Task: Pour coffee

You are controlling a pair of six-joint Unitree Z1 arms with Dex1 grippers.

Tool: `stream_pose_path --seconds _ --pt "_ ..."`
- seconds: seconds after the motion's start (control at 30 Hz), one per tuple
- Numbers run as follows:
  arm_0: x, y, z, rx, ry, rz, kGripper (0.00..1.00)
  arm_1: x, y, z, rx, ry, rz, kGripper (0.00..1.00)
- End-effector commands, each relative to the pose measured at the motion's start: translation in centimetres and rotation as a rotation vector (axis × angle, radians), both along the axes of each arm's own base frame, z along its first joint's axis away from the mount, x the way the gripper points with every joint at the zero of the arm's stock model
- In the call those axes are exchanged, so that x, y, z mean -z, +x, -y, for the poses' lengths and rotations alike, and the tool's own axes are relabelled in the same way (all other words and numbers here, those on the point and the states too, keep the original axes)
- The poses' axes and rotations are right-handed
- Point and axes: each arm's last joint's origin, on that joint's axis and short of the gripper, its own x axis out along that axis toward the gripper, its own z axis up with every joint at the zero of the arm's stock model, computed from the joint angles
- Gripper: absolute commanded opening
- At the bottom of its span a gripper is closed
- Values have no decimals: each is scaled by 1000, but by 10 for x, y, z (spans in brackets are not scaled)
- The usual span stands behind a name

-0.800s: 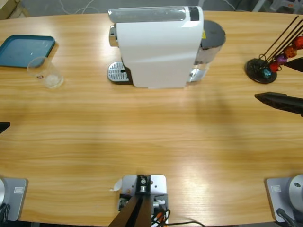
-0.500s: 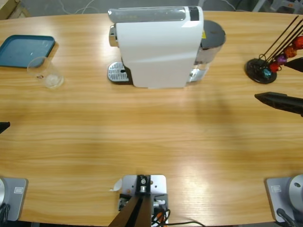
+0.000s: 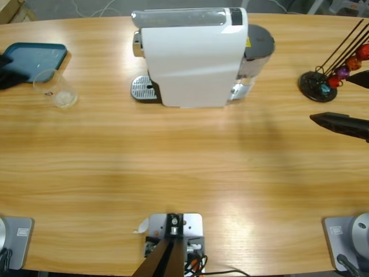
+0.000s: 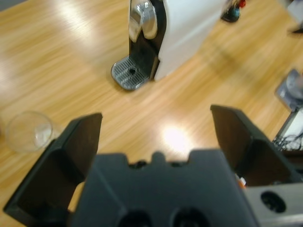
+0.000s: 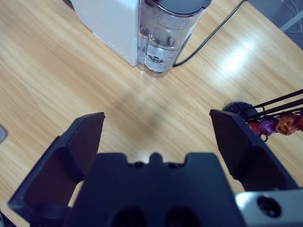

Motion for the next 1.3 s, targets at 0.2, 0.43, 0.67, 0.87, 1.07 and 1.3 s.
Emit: stream_pose_path --seconds 0.2,0.43,0.67,0.87,1.07,1.3 --pt "6 128 72 -176 -179 -373 982 9 -1 1 9 -12 -19 1000" --pt "21 167 99 -206 -266 -550 987 10 1 -2 9 -22 -30 1000" --pt "30 200 115 -228 -285 -575 965 11 3 -4 8 -31 -39 1000" --pt "35 207 122 -222 -297 -599 770 11 4 -5 9 -36 -44 1000" --pt "38 203 122 -201 -321 -659 770 12 5 -6 9 -37 -46 1000" --pt "35 196 117 -202 -331 -677 443 12 6 -6 10 -39 -48 1000"
